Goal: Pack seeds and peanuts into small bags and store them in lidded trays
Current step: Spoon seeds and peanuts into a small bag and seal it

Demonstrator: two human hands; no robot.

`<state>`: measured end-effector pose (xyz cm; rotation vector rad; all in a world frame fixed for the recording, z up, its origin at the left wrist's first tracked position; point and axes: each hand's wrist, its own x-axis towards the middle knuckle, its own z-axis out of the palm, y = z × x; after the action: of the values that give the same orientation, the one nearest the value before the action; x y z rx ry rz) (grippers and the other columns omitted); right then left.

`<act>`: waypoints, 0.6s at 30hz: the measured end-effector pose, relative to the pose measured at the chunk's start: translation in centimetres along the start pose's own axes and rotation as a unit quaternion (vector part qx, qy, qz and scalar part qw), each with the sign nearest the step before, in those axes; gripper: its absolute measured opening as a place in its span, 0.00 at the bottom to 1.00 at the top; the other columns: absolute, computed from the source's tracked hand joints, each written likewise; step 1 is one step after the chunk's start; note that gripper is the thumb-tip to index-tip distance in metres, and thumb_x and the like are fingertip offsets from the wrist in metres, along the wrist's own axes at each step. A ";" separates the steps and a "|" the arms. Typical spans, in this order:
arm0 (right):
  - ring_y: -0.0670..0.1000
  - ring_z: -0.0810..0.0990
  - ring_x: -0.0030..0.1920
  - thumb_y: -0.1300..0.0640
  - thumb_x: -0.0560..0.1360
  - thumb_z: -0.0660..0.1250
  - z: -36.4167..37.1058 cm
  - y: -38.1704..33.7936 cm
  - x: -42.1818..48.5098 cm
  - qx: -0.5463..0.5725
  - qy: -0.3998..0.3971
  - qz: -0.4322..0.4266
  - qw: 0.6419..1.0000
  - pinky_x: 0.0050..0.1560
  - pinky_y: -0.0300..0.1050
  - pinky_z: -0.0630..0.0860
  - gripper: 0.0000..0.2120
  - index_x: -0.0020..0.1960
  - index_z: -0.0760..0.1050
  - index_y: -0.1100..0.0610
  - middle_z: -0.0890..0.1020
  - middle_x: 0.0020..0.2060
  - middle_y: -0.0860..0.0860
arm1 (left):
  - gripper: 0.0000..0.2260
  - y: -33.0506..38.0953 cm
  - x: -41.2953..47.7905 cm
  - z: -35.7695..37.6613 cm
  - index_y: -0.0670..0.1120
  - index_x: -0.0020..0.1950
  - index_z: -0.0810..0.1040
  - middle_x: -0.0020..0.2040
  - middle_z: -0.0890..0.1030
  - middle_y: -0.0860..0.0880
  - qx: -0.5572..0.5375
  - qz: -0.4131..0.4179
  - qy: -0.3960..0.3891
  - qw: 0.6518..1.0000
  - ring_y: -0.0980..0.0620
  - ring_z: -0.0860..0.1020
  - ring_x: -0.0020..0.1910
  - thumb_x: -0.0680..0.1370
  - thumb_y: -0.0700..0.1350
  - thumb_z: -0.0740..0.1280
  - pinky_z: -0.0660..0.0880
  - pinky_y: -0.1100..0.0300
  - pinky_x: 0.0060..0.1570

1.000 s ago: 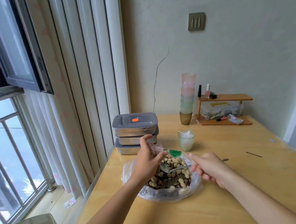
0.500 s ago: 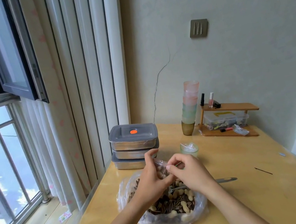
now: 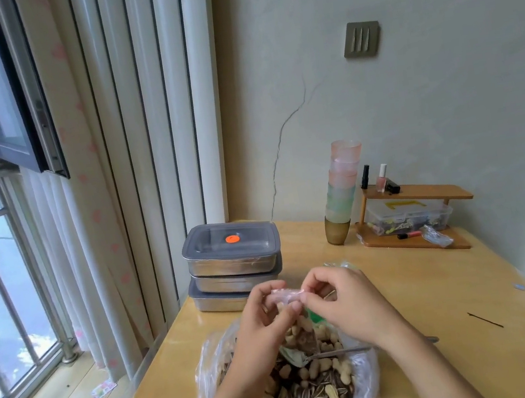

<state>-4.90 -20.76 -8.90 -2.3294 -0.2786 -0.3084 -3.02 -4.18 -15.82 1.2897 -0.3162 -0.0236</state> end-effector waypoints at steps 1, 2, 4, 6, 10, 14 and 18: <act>0.44 0.83 0.38 0.55 0.78 0.72 -0.1 0.1 0.3 0.009 -0.003 -0.002 1.000 0.42 0.40 0.80 0.06 0.41 0.82 0.49 0.85 0.38 0.46 | 0.15 0.1 0.1 -0.1 0.42 0.64 0.75 0.48 0.84 0.42 -0.020 -0.001 0.006 1.000 0.51 0.83 0.44 0.79 0.37 0.72 0.80 0.60 0.44; 0.44 0.83 0.39 0.55 0.78 0.72 -0.2 0.1 0.5 0.012 -0.006 -0.006 1.000 0.43 0.41 0.80 0.06 0.42 0.82 0.49 0.85 0.38 0.46 | 0.15 0.3 0.2 -0.1 0.42 0.64 0.76 0.46 0.84 0.44 -0.030 0.000 0.015 0.999 0.52 0.83 0.44 0.78 0.37 0.72 0.79 0.61 0.43; 0.45 0.83 0.40 0.56 0.77 0.73 0.1 0.4 0.9 0.019 -0.013 -0.007 1.000 0.45 0.43 0.81 0.05 0.43 0.83 0.49 0.86 0.38 0.46 | 0.14 0.3 0.2 -0.3 0.42 0.63 0.76 0.44 0.84 0.46 -0.034 0.001 0.023 0.999 0.52 0.82 0.44 0.78 0.39 0.72 0.80 0.61 0.44; 0.49 0.84 0.42 0.57 0.77 0.73 0.6 0.8 0.9 0.058 -0.020 0.004 0.998 0.47 0.45 0.81 0.05 0.47 0.82 0.47 0.86 0.40 0.48 | 0.13 0.0 0.3 -0.5 0.42 0.62 0.77 0.44 0.85 0.45 -0.036 0.002 0.031 0.999 0.51 0.82 0.42 0.79 0.38 0.71 0.80 0.60 0.42; 0.53 0.86 0.46 0.58 0.77 0.75 2.1 2.0 0.3 0.188 0.012 0.059 0.980 0.51 0.45 0.82 0.11 0.56 0.80 0.48 0.86 0.43 0.52 | 0.11 0.1 0.3 -0.3 0.38 0.61 0.76 0.41 0.84 0.45 -0.036 0.005 0.051 0.998 0.54 0.80 0.36 0.80 0.33 0.69 0.78 0.63 0.35; 0.48 0.86 0.48 0.58 0.78 0.74 3.5 2.7 -0.7 0.280 0.041 0.116 0.952 0.49 0.39 0.80 0.03 0.52 0.83 0.55 0.87 0.45 0.50 | 0.10 0.6 0.3 -0.2 0.41 0.60 0.77 0.44 0.85 0.44 -0.026 0.002 0.064 0.998 0.53 0.82 0.39 0.80 0.36 0.70 0.80 0.62 0.38; 0.44 0.83 0.42 0.61 0.79 0.71 4.5 3.0 -1.4 0.332 0.091 0.099 0.934 0.46 0.36 0.79 0.03 0.47 0.83 0.60 0.86 0.39 0.49 | 0.12 0.5 0.0 0.1 0.40 0.61 0.76 0.42 0.85 0.47 -0.028 -0.007 0.058 0.998 0.55 0.82 0.37 0.79 0.35 0.71 0.78 0.63 0.36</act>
<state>-4.77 -19.79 -14.41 -1.6298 -0.0388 -0.2736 -3.08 -4.09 -15.30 1.2319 -0.2052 0.0307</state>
